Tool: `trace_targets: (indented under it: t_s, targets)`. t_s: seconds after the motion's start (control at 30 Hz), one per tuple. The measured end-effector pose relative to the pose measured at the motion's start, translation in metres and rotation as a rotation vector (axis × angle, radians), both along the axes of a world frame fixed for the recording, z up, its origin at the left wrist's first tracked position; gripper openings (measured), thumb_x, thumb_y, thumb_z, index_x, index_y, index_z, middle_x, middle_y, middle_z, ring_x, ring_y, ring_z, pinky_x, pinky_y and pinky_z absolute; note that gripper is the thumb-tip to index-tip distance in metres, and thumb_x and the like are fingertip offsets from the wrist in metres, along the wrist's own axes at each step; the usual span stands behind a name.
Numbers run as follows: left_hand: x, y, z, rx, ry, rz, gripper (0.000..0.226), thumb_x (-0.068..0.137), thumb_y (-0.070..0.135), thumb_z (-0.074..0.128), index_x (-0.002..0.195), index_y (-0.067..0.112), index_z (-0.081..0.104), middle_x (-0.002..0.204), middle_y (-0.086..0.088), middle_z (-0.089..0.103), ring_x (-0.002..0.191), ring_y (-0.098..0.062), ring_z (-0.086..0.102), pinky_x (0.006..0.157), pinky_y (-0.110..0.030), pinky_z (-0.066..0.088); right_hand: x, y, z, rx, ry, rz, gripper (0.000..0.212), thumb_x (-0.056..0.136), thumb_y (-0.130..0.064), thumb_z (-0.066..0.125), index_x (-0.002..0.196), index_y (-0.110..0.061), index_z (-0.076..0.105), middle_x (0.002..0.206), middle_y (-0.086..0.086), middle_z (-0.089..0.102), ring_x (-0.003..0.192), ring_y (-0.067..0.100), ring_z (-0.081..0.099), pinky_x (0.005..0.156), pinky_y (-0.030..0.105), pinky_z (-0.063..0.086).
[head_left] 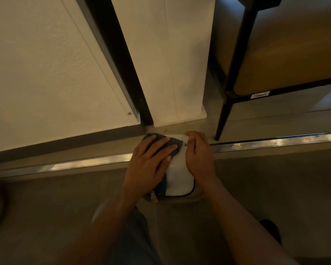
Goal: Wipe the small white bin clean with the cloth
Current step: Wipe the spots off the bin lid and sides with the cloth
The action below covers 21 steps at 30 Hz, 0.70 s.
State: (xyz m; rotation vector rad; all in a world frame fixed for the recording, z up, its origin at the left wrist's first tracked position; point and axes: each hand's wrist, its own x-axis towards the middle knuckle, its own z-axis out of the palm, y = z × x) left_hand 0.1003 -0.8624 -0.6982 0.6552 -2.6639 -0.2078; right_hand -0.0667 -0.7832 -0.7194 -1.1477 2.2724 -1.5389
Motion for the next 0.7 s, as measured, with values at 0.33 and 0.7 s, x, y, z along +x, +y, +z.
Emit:
trace_targets:
  t_s: [0.33,0.7]
  targets:
    - [-0.060,-0.015,0.017,0.138,-0.066,0.154,0.040,0.100,0.042,0.037,0.123,0.031,0.068,0.122,0.005,0.069,0.111,-0.020,0.061,0.102,-0.040,0.042,0.001,-0.002,-0.002,-0.027,-0.047,-0.020,0.032,0.101,-0.018,0.034,0.112,-0.005,0.062,0.109,0.009,0.063,0.094,0.006,0.052,0.087,0.012,0.038]
    - [-0.044,-0.029,0.019,0.210,-0.115,0.223,0.040,0.103,0.044,0.034,0.127,0.032,0.062,0.128,0.003,0.064,0.120,-0.022,0.054,0.103,-0.036,0.033,0.001,0.000,0.000,-0.002,-0.053,0.005,0.032,0.103,-0.021,0.034,0.115,-0.009,0.062,0.115,0.007,0.062,0.098,0.004,0.052,0.084,-0.003,0.030]
